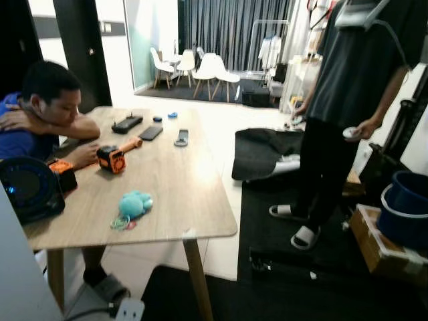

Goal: Hang keys on a hook

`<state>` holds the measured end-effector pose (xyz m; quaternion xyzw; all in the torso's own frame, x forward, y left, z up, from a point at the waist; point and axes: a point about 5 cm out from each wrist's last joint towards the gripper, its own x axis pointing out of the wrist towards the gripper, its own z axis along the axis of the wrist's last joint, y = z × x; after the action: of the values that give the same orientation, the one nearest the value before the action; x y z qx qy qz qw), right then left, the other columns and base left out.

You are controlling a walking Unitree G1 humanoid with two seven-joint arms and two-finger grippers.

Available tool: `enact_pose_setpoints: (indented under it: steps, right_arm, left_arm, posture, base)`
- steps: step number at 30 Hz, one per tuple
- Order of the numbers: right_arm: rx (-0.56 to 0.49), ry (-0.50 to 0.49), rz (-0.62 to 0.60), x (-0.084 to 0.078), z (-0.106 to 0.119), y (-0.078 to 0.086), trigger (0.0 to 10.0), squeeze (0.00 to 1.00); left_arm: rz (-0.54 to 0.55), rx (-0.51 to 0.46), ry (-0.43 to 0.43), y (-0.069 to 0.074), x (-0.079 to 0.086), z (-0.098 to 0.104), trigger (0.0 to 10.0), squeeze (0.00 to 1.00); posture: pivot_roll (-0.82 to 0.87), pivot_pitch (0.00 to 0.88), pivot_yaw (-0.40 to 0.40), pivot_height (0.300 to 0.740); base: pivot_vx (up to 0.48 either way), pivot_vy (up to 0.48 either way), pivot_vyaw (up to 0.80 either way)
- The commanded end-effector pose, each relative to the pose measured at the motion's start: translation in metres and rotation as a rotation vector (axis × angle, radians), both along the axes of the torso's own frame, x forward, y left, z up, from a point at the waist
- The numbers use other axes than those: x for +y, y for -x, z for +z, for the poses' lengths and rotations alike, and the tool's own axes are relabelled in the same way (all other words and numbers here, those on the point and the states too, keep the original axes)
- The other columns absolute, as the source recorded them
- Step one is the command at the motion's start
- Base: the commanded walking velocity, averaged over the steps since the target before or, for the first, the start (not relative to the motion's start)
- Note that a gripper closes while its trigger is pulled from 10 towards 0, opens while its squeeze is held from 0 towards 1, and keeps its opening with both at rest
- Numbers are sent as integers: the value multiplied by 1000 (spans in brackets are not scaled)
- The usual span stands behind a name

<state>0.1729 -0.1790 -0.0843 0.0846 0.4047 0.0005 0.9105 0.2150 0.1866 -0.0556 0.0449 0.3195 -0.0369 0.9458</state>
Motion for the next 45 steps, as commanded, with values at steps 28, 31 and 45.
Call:
enact_pose_setpoints:
  steps: [28,31,45]
  right_arm:
    - [45,35,31,2,-5,10,10000,0]
    - [43,38,33,1,-5,10,10000,0]
    - [46,30,11,3,-6,13,10000,0]
  left_arm:
    - [-22,17,7,1,-5,-2,10000,0]
    - [-57,22,-4,1,-9,-2,10000,0]
    - [-68,47,-17,2,-5,-3,10000,0]
  posture:
    - [66,29,15,740]
    - [63,28,16,740]
    - [66,32,33,740]
  base:
    - [0,0,104]
    - [0,-320,0]
    - [0,-206,0]
